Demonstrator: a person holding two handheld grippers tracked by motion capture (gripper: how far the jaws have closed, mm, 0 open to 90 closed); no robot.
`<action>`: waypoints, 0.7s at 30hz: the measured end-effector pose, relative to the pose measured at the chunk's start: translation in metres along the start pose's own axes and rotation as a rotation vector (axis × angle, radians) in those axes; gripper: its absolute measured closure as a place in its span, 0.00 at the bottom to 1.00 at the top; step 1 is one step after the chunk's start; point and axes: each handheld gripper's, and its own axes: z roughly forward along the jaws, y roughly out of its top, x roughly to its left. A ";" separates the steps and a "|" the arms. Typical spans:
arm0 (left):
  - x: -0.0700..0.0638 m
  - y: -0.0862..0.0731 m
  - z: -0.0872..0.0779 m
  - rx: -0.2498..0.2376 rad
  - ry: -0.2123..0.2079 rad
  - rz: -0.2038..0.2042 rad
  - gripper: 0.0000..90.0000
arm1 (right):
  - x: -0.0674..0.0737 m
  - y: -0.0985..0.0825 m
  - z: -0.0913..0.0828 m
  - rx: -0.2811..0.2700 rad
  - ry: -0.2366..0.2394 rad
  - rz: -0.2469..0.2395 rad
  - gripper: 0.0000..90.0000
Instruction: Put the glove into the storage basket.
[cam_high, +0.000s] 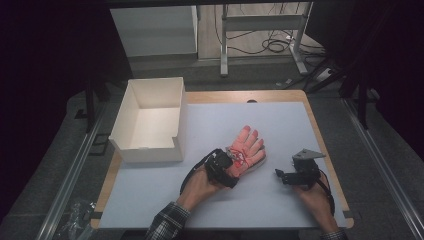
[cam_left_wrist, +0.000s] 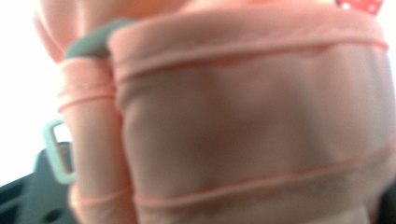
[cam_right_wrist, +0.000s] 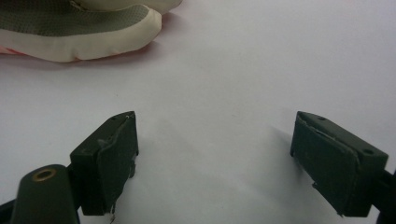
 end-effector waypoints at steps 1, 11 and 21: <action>0.000 0.000 -0.001 0.002 -0.001 0.006 0.33 | 0.000 0.000 0.000 0.000 0.000 0.000 0.17; 0.000 -0.002 -0.010 -0.051 0.000 0.063 0.45 | 0.000 0.000 0.000 0.000 0.000 0.000 0.17; 0.010 0.011 -0.029 -0.078 -0.018 0.029 0.46 | 0.000 0.000 0.000 0.000 0.000 -0.001 0.17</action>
